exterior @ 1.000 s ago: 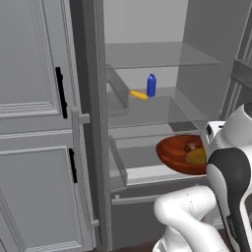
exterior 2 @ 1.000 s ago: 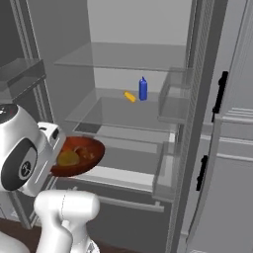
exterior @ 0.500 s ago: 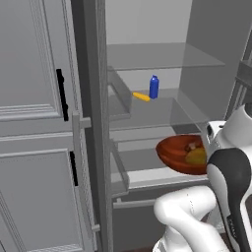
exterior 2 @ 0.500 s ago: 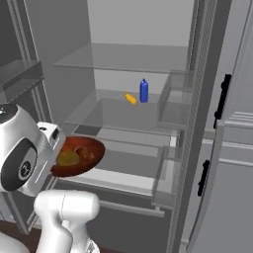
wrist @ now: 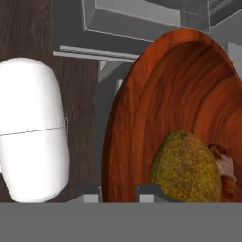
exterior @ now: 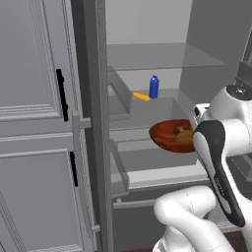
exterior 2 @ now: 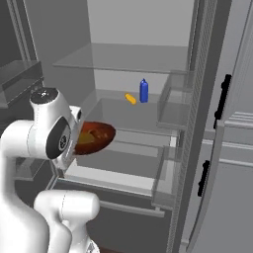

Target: Pick the chicken drumstick and avocado from their plates and place them in the bowl. Then put the bowl in the fridge.

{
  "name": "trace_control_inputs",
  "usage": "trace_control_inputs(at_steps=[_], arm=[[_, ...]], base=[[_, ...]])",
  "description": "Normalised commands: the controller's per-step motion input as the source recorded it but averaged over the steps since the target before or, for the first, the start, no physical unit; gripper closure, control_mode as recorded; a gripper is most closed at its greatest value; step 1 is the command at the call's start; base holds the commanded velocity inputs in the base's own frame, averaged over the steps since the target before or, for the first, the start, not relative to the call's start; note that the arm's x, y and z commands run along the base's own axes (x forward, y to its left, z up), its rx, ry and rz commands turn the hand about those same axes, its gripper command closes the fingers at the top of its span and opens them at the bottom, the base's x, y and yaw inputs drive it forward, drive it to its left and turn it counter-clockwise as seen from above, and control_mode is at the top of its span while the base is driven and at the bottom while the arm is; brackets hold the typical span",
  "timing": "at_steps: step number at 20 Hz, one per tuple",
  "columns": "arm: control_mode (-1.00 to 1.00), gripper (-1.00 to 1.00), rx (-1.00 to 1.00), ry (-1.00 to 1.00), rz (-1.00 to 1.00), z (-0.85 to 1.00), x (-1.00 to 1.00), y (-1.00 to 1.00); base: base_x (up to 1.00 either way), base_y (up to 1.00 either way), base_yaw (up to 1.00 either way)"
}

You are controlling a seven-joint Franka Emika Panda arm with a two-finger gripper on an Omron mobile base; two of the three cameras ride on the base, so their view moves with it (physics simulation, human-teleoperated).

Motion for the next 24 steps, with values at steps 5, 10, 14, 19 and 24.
trace_control_inputs(at_steps=[5, 10, 14, 19, 24], arm=[[-1.00, 1.00, 0.00, -0.03, 0.13, 0.00, 1.00, -0.05], [-1.00, 1.00, 0.00, 0.02, 0.08, -0.03, 1.00, 0.00], [-1.00, 1.00, 0.00, 0.00, 0.05, -0.02, 1.00, 0.00], [-1.00, 1.00, 0.00, 0.00, 0.04, -0.34, 0.96, 0.09], [-1.00, 1.00, 0.02, -0.01, 0.01, -0.33, 0.83, 0.04]], base=[[0.00, 0.00, 0.00], [0.00, 0.00, 0.00], [0.00, 0.00, 0.00], [0.00, 0.00, 0.00], [0.00, 0.00, 0.00]])
